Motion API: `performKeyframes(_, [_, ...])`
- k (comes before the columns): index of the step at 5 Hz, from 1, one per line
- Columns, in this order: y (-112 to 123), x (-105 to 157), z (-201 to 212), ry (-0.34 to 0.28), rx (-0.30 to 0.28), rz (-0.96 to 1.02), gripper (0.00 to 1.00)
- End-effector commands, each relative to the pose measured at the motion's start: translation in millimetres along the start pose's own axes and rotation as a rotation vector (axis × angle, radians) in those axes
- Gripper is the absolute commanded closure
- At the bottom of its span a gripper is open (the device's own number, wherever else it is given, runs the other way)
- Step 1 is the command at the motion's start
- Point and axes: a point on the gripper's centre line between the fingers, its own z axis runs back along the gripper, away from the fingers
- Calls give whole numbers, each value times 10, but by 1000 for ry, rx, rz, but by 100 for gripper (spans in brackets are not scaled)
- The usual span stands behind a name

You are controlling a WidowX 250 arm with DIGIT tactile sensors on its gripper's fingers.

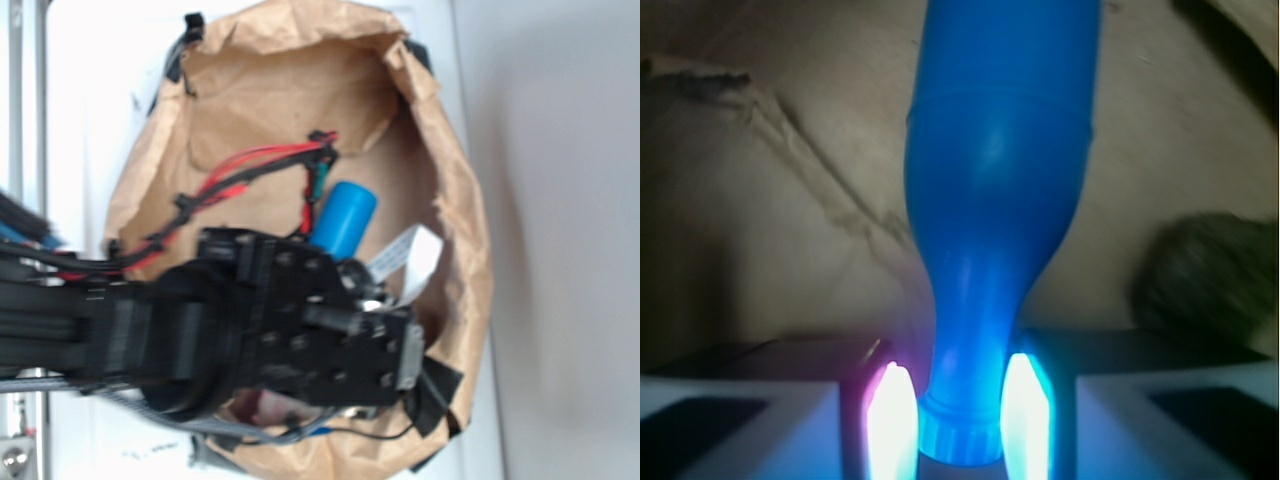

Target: Grab the blue bottle.

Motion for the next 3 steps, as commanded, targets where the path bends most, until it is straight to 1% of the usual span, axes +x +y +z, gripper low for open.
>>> performKeyframes(1, [-16, 1013, 924, -4, -150, -66, 100])
performKeyframes(2, [127, 1159, 1151, 25, -130, -80, 100])
performKeyframes(3, [246, 1141, 1322, 0, -132, -116, 100])
